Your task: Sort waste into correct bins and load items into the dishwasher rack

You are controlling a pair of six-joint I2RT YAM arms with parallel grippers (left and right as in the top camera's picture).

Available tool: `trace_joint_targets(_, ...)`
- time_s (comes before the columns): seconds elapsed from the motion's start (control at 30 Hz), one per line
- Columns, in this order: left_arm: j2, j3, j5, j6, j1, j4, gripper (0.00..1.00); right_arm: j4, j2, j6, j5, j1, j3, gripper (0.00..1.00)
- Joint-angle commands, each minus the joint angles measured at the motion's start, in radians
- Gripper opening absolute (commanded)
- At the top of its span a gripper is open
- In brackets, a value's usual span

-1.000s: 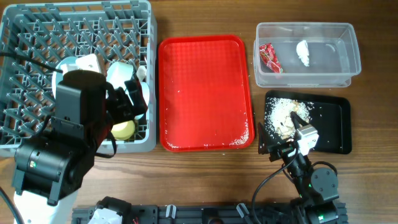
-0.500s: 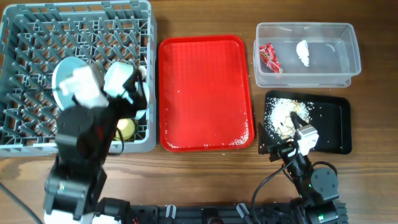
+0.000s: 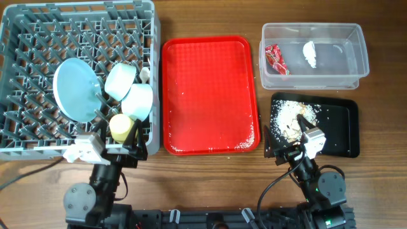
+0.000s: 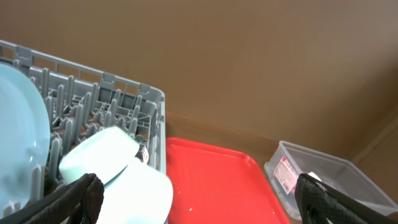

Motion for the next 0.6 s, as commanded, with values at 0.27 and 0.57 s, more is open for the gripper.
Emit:
trace_joint_targets(0.27,-0.058,-0.283,0.019,0.019,0.0,0.129,1.0,0.003,-0.01,0.008,-0.008,-0.004,-0.002,1.0)
trace_joint_targets(0.57,-0.058,-0.298,0.019,0.016,-0.02,0.169,1.0,0.003,-0.01,0.008,-0.008,-0.004,-0.002,1.0)
